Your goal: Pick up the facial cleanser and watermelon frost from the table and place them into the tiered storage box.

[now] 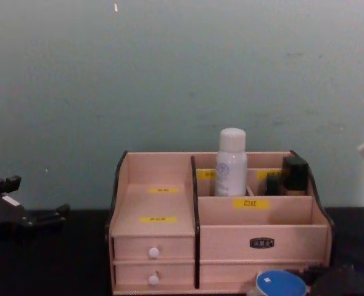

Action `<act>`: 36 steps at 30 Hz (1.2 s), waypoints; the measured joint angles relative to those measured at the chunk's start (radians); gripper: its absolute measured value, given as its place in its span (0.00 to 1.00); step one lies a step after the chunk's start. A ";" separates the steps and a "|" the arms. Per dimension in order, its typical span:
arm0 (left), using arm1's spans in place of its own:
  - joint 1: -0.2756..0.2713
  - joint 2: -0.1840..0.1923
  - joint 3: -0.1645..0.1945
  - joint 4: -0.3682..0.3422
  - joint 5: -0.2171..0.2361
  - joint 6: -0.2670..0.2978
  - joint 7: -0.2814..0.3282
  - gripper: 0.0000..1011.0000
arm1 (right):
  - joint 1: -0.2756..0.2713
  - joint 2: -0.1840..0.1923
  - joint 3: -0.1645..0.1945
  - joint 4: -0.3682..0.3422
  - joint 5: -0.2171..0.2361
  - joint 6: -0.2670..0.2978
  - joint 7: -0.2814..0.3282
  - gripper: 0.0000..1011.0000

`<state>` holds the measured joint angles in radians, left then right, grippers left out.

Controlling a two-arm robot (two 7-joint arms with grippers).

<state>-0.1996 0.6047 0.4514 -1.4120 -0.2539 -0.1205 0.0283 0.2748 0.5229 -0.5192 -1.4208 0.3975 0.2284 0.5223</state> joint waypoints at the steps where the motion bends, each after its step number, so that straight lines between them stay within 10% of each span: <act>1: 0.000 0.000 0.000 0.000 0.000 0.000 0.000 0.99 | 0.000 0.000 0.000 0.000 0.000 0.000 0.000 0.79; 36: 0.000 0.000 0.000 0.000 0.000 0.000 0.000 0.99 | 0.025 0.029 0.023 -0.117 0.069 0.015 0.035 0.71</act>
<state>-0.1995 0.6047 0.4514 -1.4120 -0.2539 -0.1206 0.0283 0.2998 0.5515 -0.4958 -1.5381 0.4661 0.2431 0.5574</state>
